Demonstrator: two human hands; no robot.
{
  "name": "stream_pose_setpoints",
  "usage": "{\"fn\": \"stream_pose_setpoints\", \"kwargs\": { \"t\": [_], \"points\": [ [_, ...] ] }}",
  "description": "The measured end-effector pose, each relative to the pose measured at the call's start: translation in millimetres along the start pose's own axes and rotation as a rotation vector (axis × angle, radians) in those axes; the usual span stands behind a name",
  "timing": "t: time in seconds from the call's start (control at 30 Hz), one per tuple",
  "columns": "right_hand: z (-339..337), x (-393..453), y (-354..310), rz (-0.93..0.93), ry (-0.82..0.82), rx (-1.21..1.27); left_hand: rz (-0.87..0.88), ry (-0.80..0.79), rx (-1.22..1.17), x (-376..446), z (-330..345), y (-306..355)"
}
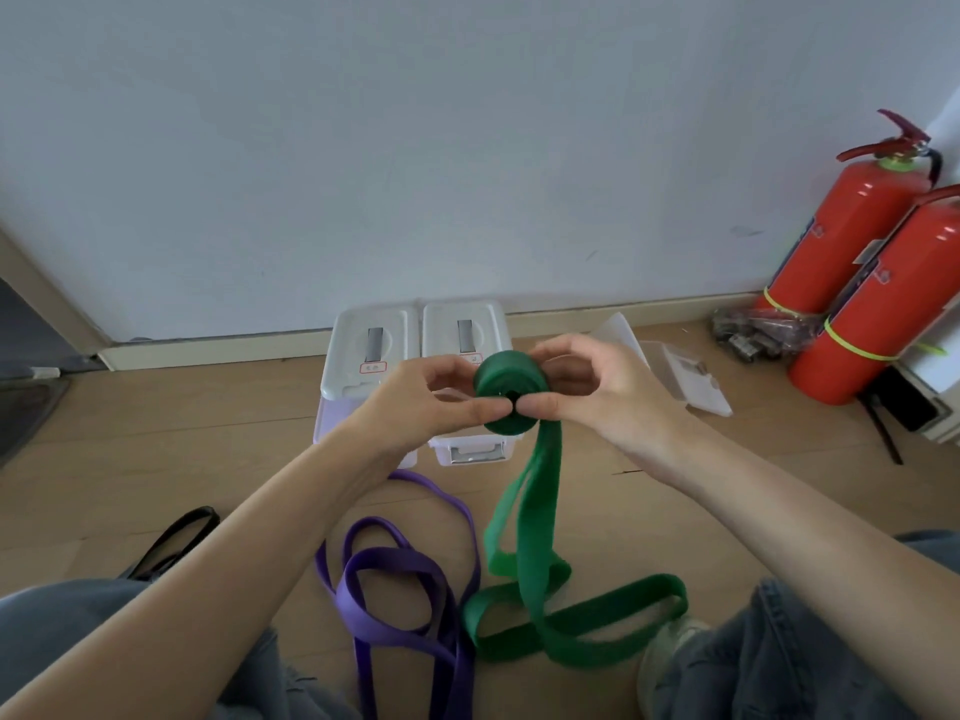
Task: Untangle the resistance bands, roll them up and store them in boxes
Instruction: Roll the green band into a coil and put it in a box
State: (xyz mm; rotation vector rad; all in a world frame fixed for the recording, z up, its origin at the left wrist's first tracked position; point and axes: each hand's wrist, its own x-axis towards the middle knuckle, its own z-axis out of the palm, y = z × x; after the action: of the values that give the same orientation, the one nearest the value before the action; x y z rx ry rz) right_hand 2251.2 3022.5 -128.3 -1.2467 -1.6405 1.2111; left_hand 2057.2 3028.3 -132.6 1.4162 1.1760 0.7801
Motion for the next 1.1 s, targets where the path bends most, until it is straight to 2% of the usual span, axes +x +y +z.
{"fn": "stream_pose_setpoints", "kwargs": {
  "t": [0.1, 0.17, 0.23, 0.4, 0.5, 0.63, 0.7, 0.87, 0.97, 1.03, 1.1],
  "points": [
    [1.9, -2.4, -1.1, -0.065, -0.123, -0.404, 0.004, -0.124, 0.393, 0.8, 1.9, -3.5],
    [6.9, -2.8, -0.5, -0.123, -0.198, -0.643, 0.052, -0.147, 0.574, 0.5, 8.6, -8.0],
    [5.4, -1.8, -1.6, -0.129, -0.213, -0.647, 0.087, -0.117, 0.599, 0.6, 11.3, -9.6],
    [-8.6, -1.0, -3.4, -0.004, -0.197, -0.280, 0.047, -0.109, 0.324, -0.5, 1.0, -1.6],
    [-4.3, -4.9, -0.9, 0.000, -0.009, -0.044, 0.046, -0.036, 0.115, -1.3, -1.9, 4.0],
    [11.2, -11.4, 0.7, -0.100, 0.127, 0.146, 0.016, 0.032, -0.372, -1.3, -0.3, 9.4],
    [14.3, -12.8, 1.6, -0.121, 0.163, 0.198, 0.017, 0.046, -0.437, -1.1, 3.9, 9.9],
    [15.1, -14.0, 3.5, -0.079, 0.122, 0.290, 0.030, 0.069, -0.465, -1.3, 12.8, 3.8],
    [9.4, -12.1, 0.0, -0.099, 0.130, 0.169, -0.014, -0.007, -0.442, -1.5, 7.5, 3.1],
    [-1.6, -10.1, -7.0, -0.191, 0.050, -0.065, -0.023, -0.056, -0.188, -0.7, -0.9, 5.0],
    [-10.6, -7.6, -10.9, -0.307, -0.073, -0.462, 0.012, -0.065, 0.104, 0.2, -4.7, 5.1]
  ]
}}
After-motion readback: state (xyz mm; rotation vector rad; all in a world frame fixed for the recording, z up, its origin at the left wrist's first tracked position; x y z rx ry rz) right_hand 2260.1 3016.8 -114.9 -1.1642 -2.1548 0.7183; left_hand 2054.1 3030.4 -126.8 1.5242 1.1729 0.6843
